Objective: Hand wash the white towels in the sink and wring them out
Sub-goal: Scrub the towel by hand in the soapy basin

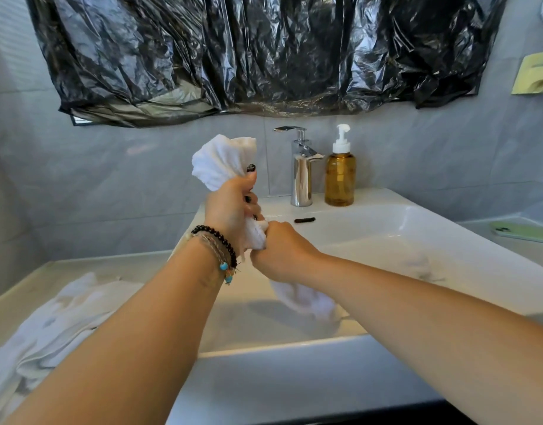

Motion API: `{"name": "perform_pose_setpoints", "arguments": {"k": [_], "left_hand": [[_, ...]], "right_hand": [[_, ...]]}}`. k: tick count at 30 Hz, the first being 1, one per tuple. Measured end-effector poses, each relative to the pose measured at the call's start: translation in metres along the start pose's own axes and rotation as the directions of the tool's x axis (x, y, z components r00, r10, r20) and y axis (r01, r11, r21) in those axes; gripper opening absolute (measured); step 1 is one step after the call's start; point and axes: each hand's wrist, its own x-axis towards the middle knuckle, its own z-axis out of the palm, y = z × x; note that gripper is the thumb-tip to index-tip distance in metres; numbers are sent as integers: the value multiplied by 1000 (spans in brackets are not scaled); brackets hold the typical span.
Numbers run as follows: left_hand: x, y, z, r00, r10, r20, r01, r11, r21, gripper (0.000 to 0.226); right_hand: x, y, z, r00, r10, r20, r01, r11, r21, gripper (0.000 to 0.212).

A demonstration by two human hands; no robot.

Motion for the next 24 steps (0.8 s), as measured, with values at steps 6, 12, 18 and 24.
{"name": "perform_pose_setpoints", "arguments": {"k": [6, 12, 18, 24], "left_hand": [[6, -11, -5, 987, -61, -148, 57, 998, -36, 14], [1, -1, -24, 971, -204, -127, 195, 978, -79, 25], [-11, -4, -29, 859, -498, 119, 438, 835, 334, 85], [-17, -20, -12, 890, -428, 156, 346, 858, 380, 66]], "right_hand": [[-1, 4, -6, 996, 54, 77, -40, 984, -172, 14], [-1, 26, -48, 982, 109, 156, -118, 992, 49, 54], [-7, 35, -71, 988, 134, 83, -156, 755, 637, 33], [-5, 29, -66, 996, 85, 11, -71, 749, 659, 21]]}}
